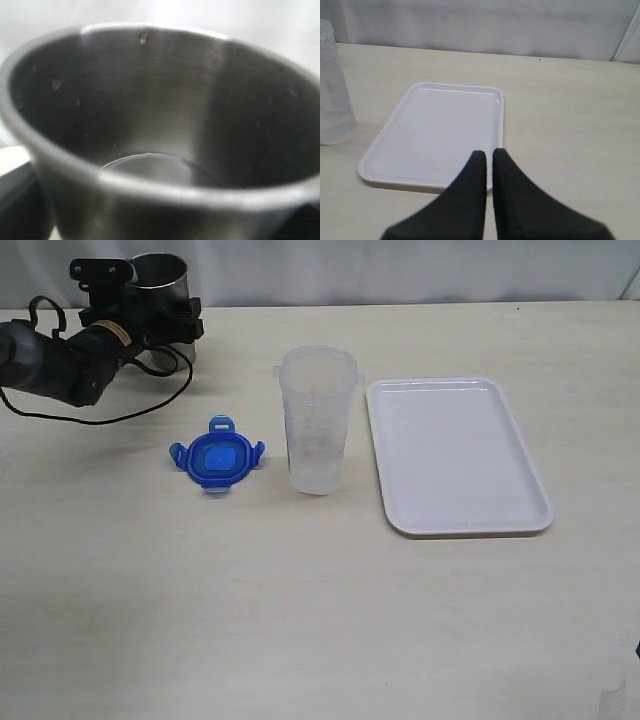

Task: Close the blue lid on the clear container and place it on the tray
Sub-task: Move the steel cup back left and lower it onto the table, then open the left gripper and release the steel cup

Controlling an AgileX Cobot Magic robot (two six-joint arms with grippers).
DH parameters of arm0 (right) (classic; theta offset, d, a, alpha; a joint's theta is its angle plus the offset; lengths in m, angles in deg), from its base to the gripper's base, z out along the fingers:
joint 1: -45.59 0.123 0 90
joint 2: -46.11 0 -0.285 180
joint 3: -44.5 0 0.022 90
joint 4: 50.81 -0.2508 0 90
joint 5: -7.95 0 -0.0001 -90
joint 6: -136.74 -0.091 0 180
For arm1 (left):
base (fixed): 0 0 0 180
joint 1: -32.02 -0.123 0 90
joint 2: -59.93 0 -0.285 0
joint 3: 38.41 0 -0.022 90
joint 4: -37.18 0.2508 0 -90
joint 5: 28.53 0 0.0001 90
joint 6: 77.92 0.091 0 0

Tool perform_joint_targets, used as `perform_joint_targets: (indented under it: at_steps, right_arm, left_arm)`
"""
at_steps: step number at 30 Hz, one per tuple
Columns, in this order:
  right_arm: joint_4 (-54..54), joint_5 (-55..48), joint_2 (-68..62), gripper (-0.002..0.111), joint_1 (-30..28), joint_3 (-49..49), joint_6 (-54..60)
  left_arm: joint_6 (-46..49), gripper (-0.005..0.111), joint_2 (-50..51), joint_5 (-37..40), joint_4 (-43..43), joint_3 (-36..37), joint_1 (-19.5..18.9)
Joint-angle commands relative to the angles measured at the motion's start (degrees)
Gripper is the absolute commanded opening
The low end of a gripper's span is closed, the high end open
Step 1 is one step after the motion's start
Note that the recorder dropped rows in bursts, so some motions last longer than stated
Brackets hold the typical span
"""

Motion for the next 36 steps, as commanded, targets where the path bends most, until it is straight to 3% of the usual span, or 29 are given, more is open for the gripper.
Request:
perform_joint_targets:
  at_steps: [1,16,21,30,36]
  right_arm:
    - [-0.02,0.15,0.26,0.005,-0.34,0.15,0.33]
    - [-0.02,0.15,0.26,0.005,-0.34,0.15,0.33]
    - [-0.02,0.15,0.26,0.005,-0.34,0.15,0.33]
    - [-0.02,0.15,0.26,0.005,-0.34,0.15,0.33]
    - [-0.02,0.15,0.26,0.005,-0.34,0.15,0.33]
  left_arm:
    - [-0.61,0.090,-0.30,3.25,-0.35,0.09,-0.17]
    - [-0.61,0.091,-0.30,8.15,4.54,0.09,-0.17]
    - [-0.61,0.105,-0.30,8.84,4.15,0.09,-0.17]
    - [-0.61,0.105,-2.53,18.18,4.13,0.09,-0.17]
    - [-0.61,0.105,-6.71,18.06,4.13,3.07,-0.17]
